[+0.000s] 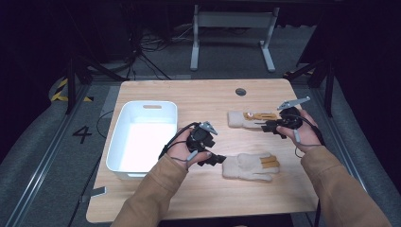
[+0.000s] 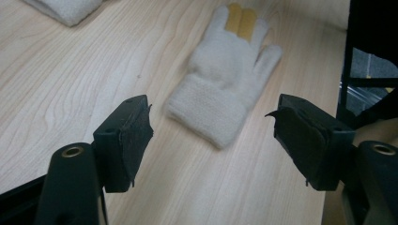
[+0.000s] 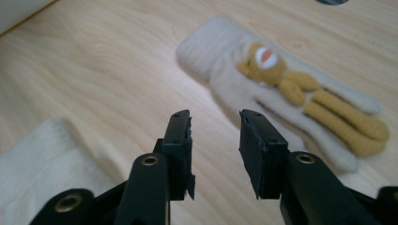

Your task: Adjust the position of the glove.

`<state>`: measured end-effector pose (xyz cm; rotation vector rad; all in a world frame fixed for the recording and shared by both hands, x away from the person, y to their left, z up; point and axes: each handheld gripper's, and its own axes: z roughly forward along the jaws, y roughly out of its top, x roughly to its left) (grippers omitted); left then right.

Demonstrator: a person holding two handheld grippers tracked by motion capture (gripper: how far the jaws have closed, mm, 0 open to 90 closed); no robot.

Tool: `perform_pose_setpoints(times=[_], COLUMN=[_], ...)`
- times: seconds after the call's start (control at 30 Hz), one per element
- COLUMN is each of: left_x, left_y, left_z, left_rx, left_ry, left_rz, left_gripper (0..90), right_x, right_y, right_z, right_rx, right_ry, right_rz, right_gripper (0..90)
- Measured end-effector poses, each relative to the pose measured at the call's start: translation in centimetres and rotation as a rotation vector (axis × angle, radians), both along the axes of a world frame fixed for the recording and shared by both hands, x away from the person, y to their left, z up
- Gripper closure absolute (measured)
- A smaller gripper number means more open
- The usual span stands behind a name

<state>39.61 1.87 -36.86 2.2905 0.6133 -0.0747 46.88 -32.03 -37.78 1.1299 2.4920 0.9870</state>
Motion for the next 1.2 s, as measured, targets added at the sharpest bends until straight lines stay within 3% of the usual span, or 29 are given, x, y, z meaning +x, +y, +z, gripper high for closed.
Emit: perform_pose_setpoints(times=[0.07, 0.2, 0.37, 0.53, 0.8, 1.1, 1.2], left_x=[-0.4, -1.0, -1.3, -2.0, -3.1, -3.9, -4.1], left_y=[0.4, 1.0, 1.7, 2.7, 4.2, 5.4, 5.8], left_z=[0.1, 0.2, 0.0, -0.1, -0.1, -0.3, -0.4], left_rx=[-0.024, -0.023, -0.019, -0.026, -0.027, -0.021, -0.02], left_ry=[0.017, 0.011, 0.01, 0.019, 0.019, 0.027, 0.027], left_rz=[-0.013, 0.005, 0.029, 0.045, 0.083, 0.114, 0.129], left_gripper=[28.4, 28.4, 28.4, 28.3, 28.3, 28.1, 28.1], right_x=[0.9, 2.7, 4.4, 6.5, 8.6, 10.0, 10.3], right_y=[0.2, 0.5, 1.0, 1.8, 3.7, 4.8, 4.9], right_z=[0.1, 0.1, -0.2, -1.3, -3.4, -5.1, -5.4], right_rx=[0.005, -0.022, -0.047, -0.062, -0.106, -0.127, -0.145], right_ry=[-0.01, -0.038, -0.043, -0.033, -0.02, 0.006, 0.019], right_rz=[-0.02, -0.029, -0.041, -0.076, -0.039, -0.046, -0.035], right_gripper=[60.2, 53.2, 51.2, 47.7, 50.8, 50.1, 56.8])
